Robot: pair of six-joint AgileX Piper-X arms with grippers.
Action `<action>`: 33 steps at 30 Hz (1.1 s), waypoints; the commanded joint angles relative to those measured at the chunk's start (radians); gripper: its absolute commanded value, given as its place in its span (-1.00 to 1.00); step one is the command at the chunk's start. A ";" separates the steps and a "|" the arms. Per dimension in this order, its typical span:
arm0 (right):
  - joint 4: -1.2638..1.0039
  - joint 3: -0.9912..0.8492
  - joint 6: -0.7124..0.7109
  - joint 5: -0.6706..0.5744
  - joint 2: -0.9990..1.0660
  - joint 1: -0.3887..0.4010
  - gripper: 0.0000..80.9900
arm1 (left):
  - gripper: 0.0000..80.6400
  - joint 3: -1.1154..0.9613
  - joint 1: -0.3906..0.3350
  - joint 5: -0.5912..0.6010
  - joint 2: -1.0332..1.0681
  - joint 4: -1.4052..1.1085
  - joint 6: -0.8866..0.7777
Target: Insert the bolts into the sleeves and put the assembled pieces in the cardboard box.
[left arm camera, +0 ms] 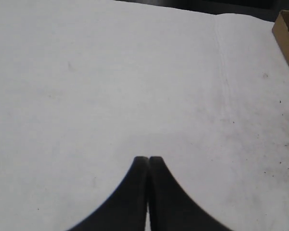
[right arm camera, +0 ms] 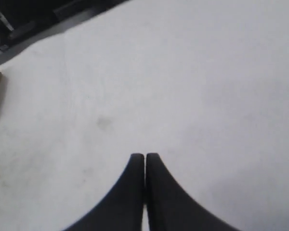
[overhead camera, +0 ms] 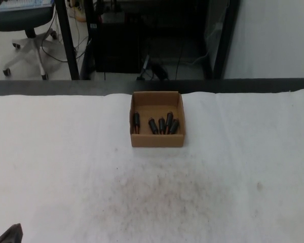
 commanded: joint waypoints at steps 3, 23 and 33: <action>0.059 -0.007 0.092 0.037 0.005 0.002 -0.98 | -1.00 -0.010 0.001 -0.012 0.003 0.000 0.003; 0.051 -0.007 0.094 0.060 0.005 0.002 -0.98 | -1.00 -0.010 0.001 -0.001 0.003 0.000 0.003; 0.055 -0.007 0.068 0.184 0.005 0.002 -0.98 | -1.00 -0.010 0.001 -0.001 0.003 0.000 0.003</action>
